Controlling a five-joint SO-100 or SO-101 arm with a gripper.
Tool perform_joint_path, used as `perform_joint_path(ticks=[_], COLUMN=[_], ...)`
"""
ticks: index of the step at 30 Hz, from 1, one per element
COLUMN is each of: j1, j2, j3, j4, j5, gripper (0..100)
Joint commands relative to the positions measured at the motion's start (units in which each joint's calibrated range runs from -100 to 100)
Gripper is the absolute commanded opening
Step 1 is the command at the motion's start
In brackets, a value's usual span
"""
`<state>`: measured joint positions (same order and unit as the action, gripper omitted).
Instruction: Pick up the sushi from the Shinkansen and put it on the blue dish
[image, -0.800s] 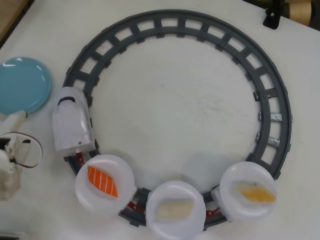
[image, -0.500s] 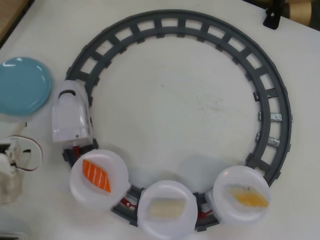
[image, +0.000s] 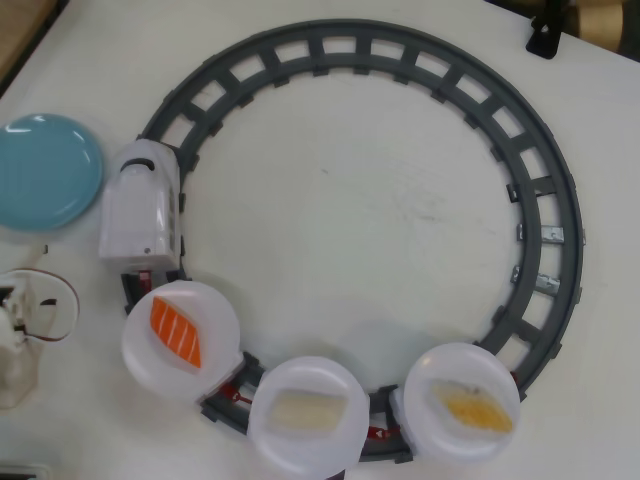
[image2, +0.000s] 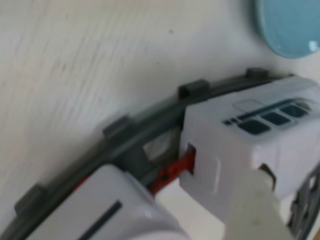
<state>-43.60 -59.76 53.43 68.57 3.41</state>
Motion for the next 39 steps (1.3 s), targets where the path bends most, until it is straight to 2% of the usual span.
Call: perform_joint_path(ticks=[1, 8, 17, 22, 27, 34, 39], j1=[-0.23, 0.73, 12.27, 13.5, 13.06, 10.68, 10.59], j2=[0.0, 10.61, 31.77, 40.56, 44.54, 47.53, 48.19], j3=[-7.08, -23.22, -50.18, -60.01, -61.73, -55.23, -49.28], j4=[2.98, 10.79, 22.51, 29.65, 30.66, 30.32, 25.4], j5=[0.25, -0.17, -0.22, -0.38, -0.38, -0.54, -1.27], gripper=[22, 22, 22, 22, 22, 22, 22])
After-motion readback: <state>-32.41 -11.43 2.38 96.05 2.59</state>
